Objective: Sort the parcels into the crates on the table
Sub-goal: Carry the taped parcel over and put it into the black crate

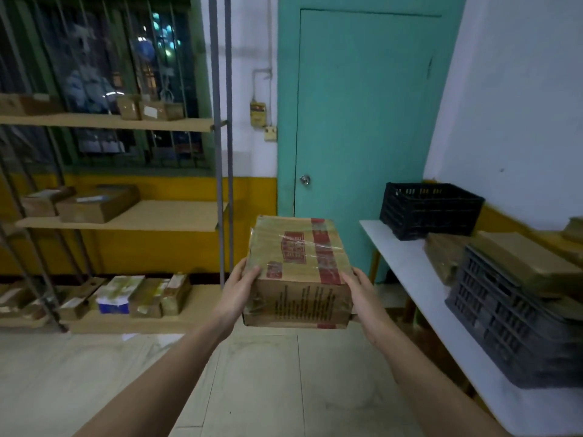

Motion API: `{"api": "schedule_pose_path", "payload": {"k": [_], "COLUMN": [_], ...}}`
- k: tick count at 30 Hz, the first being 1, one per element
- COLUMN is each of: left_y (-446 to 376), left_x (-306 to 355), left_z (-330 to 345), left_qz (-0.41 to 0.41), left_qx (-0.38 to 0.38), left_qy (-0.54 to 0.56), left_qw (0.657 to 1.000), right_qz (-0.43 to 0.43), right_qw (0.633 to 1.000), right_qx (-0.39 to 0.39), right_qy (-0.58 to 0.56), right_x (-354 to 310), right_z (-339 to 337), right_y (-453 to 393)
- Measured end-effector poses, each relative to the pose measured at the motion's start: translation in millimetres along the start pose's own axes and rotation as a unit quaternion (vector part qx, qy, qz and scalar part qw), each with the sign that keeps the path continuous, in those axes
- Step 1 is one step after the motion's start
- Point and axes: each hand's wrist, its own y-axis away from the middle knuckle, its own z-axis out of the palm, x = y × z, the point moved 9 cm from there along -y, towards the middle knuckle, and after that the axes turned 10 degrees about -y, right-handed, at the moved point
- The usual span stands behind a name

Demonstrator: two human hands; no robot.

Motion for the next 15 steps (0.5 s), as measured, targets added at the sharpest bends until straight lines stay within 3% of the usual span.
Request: {"api": "schedule_pose_path", "payload": {"k": [15], "left_y": [-282], "left_x": [38], "left_z": [46], "left_qz": [0.018], "left_qx": [-0.066], "left_qy": [-0.007], "left_qw": [0.998], "right_qz": [0.025], "right_qw": [0.998], "right_qx": [0.051], "right_qy": [-0.018], "right_x": [-24], "right_z": [-6], "right_y": [-265]}}
